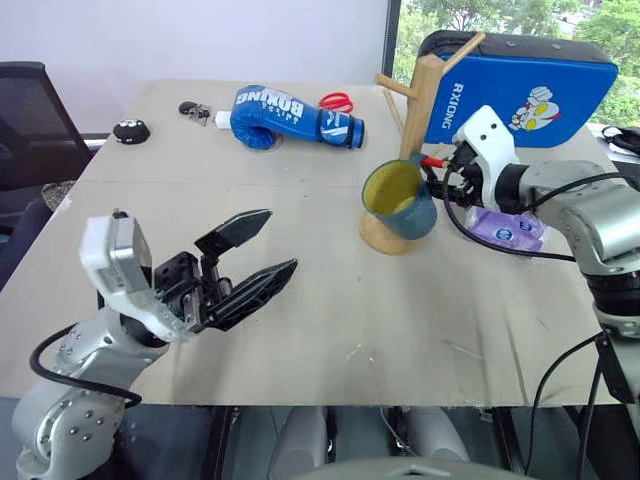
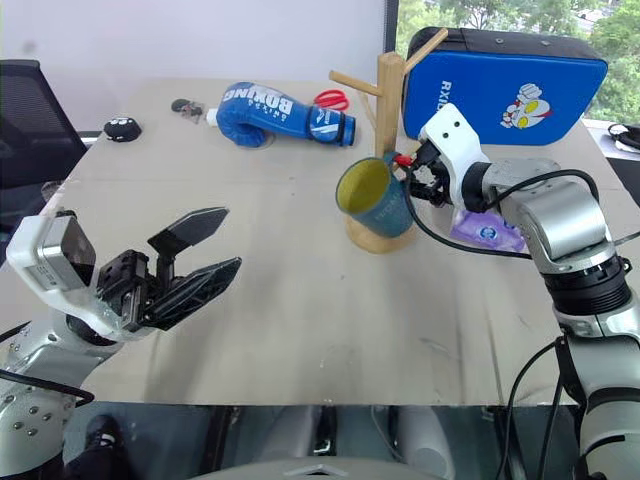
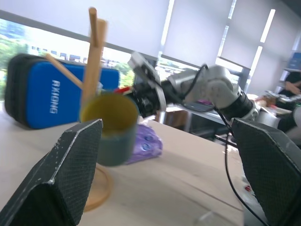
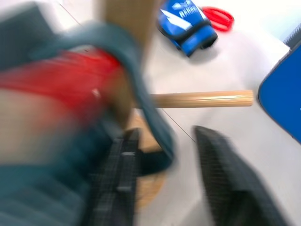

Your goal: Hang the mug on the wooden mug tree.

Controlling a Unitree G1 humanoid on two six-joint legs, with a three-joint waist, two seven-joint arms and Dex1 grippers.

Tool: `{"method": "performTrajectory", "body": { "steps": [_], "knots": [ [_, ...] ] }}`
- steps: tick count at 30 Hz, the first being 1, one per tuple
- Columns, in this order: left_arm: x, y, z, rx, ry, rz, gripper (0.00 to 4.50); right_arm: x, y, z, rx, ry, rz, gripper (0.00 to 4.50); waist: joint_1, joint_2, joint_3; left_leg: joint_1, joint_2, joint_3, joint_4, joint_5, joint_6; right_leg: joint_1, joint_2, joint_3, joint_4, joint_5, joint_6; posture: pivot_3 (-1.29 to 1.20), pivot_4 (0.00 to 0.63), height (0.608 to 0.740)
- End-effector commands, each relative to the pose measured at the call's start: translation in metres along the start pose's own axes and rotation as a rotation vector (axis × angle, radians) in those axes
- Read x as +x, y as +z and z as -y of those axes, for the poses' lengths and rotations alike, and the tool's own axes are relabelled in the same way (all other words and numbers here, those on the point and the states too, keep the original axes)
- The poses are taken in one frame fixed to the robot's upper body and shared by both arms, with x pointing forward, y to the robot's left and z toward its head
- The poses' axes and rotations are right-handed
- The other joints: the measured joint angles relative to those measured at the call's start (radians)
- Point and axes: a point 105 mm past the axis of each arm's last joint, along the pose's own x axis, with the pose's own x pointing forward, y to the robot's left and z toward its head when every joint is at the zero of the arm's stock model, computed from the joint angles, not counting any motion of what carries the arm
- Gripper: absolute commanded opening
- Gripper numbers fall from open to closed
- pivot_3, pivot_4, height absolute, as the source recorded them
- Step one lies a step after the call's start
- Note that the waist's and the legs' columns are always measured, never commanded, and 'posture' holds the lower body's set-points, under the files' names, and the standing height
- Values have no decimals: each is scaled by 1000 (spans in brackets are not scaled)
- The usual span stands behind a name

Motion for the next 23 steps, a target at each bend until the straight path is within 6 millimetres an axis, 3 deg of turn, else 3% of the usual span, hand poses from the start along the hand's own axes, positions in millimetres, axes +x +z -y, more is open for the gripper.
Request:
{"method": "performTrajectory", "body": {
  "steps": [1, 5, 8, 11, 16, 23],
  "knots": [
    [2, 5, 3, 17, 2, 3, 4500, -29, 11, 3, 19, 2, 80, 2801, -2, 0, 0, 0, 0, 1, 0, 0, 0, 0, 0, 0, -1, 0, 1, 0, 150, 740],
    [4, -18, -2, -49, 32, -103, 4500, -65, 6, -5, -20, 45, 141, 2801, 13, 0, 0, -1, 0, -1, -1, 0, 0, 0, -1, -1, -1, 0, 1, 0, 150, 740],
    [-2, -36, -11, -37, 78, -209, 4500, -91, -10, -18, -33, 72, 136, 2801, 20, 0, 0, 0, 0, 0, -1, 0, 0, 0, 0, 0, -2, 0, 1, 0, 150, 740],
    [-10, -48, -17, -37, 98, -274, 4500, -110, -37, -31, 27, 84, 109, 2801, 20, -1, 0, 1, 0, -1, -2, 0, 0, 1, 1, -1, -2, -1, -1, 0, 150, 740],
    [-39, -73, -31, -41, 156, -450, 4500, -140, -107, -47, 59, -24, 1, 2801, 21, -1, 0, 3, 0, 0, -2, 0, 0, 2, 1, 0, -1, -2, 0, 0, 150, 740],
    [-57, -82, -38, -10, 146, -549, 4500, -153, -141, -60, 122, -89, -56, 2801, 12, -2, -1, 5, 1, 3, 0, 0, 0, 2, 0, 2, 0, -3, 3, 0, 150, 740]
  ]
}}
